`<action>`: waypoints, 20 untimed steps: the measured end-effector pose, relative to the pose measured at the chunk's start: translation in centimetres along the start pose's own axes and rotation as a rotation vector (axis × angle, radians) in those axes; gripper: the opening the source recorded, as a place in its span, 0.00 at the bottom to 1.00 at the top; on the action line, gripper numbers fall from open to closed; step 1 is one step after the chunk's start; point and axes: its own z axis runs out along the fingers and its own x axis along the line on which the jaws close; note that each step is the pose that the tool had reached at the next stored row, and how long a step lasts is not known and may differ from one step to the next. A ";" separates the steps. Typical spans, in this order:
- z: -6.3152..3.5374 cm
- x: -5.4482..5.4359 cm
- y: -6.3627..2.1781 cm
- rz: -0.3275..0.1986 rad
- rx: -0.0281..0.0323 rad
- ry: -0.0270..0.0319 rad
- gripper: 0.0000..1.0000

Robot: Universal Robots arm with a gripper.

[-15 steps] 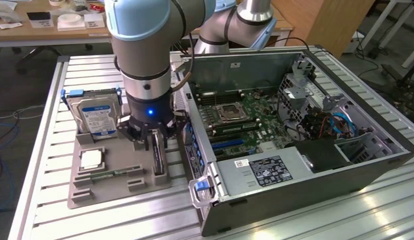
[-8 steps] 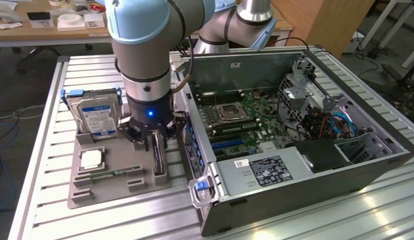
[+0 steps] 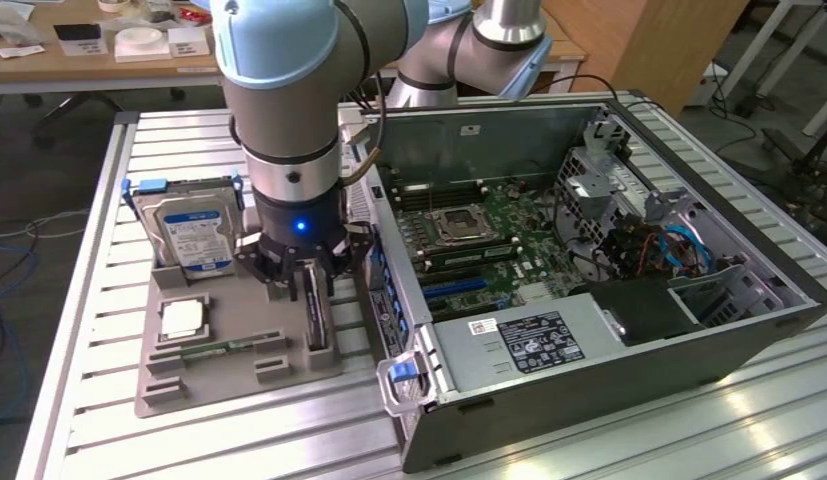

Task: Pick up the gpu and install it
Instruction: 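Pick up the gpu and move the gpu toward the slot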

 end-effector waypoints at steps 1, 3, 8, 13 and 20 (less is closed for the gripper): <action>0.09 0.0 0.00 0.000 -0.0004 -0.0004 0.47; 0.09 0.0 0.00 0.000 -0.0001 -0.0002 0.47; 0.11 0.0 0.00 0.000 0.0000 -0.0002 0.47; 0.12 0.0 0.00 0.000 0.0000 -0.0001 0.47; 0.11 0.0 0.00 0.000 0.0001 -0.0001 0.47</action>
